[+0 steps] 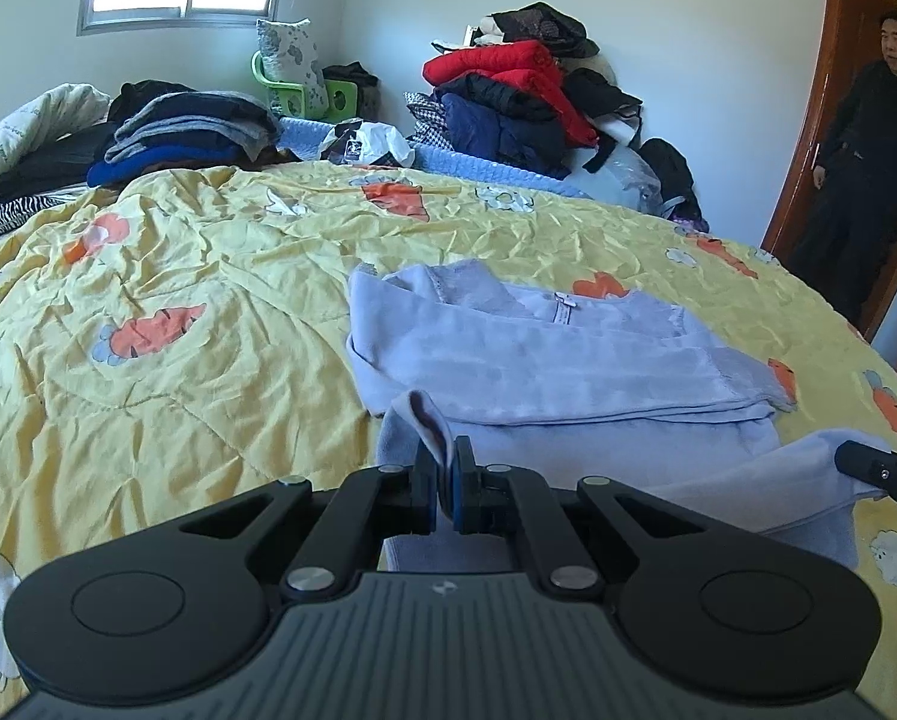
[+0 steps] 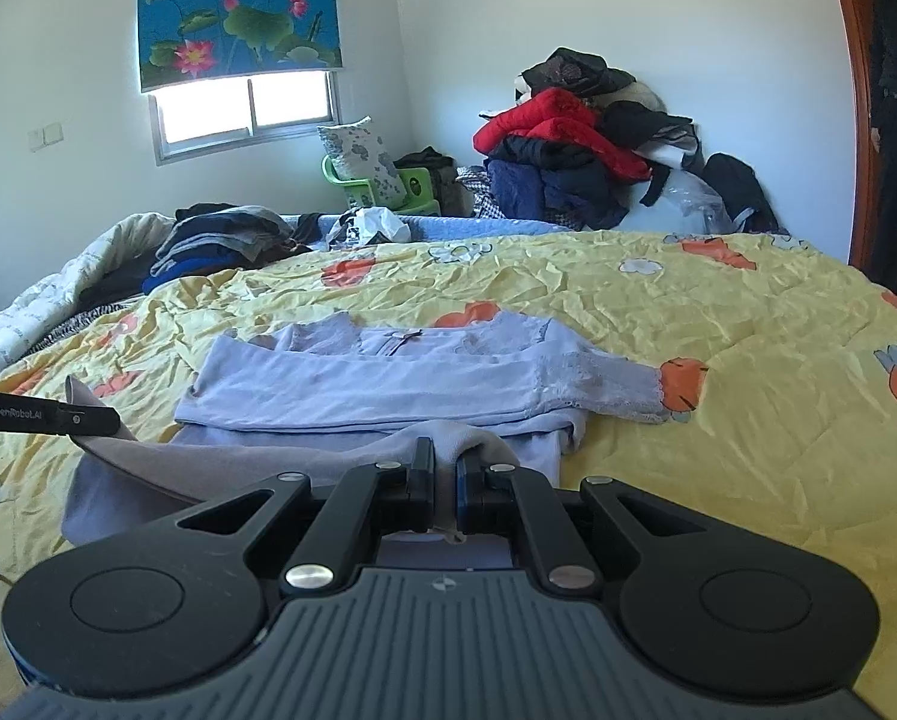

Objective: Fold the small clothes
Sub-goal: 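Lift the held hem with both grippers and fold it over toward the collar, then lay the hem onto the collar and press it flat with both grippers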

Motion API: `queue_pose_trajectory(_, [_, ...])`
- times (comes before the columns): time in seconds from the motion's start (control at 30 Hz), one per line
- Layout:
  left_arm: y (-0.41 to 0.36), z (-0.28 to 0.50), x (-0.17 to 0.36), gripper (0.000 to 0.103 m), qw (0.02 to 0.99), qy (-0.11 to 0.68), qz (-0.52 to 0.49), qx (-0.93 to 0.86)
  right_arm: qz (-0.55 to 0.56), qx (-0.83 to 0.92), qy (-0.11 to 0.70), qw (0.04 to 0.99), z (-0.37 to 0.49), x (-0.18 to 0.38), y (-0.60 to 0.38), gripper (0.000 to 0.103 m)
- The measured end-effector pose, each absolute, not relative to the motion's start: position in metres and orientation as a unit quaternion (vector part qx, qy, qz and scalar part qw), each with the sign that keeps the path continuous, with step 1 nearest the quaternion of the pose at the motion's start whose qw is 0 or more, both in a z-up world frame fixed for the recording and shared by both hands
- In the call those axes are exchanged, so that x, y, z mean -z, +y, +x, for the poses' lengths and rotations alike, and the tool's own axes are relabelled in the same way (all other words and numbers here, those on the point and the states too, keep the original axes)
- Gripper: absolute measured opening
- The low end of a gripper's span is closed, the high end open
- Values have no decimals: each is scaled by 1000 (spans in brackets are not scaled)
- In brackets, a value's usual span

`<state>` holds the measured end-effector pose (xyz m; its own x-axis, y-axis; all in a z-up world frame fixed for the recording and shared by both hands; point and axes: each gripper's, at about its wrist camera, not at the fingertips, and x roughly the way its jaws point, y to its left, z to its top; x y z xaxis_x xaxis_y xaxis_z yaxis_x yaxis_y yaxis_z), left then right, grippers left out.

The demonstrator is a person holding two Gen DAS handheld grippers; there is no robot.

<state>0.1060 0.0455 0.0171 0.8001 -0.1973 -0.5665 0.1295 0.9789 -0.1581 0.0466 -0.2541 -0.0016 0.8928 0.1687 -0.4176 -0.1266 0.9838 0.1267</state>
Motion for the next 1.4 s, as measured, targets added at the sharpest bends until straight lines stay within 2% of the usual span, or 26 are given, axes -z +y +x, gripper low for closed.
queue_pose_trajectory(0.3, [41,123,-15,4,947,308,-43,78,19,-61,206,976,58,4,-245,10])
queue_pose_trajectory(1.4, [30,155,-10,4,945,319,-19,69,37,-45,214,975,85,14,-250,10])
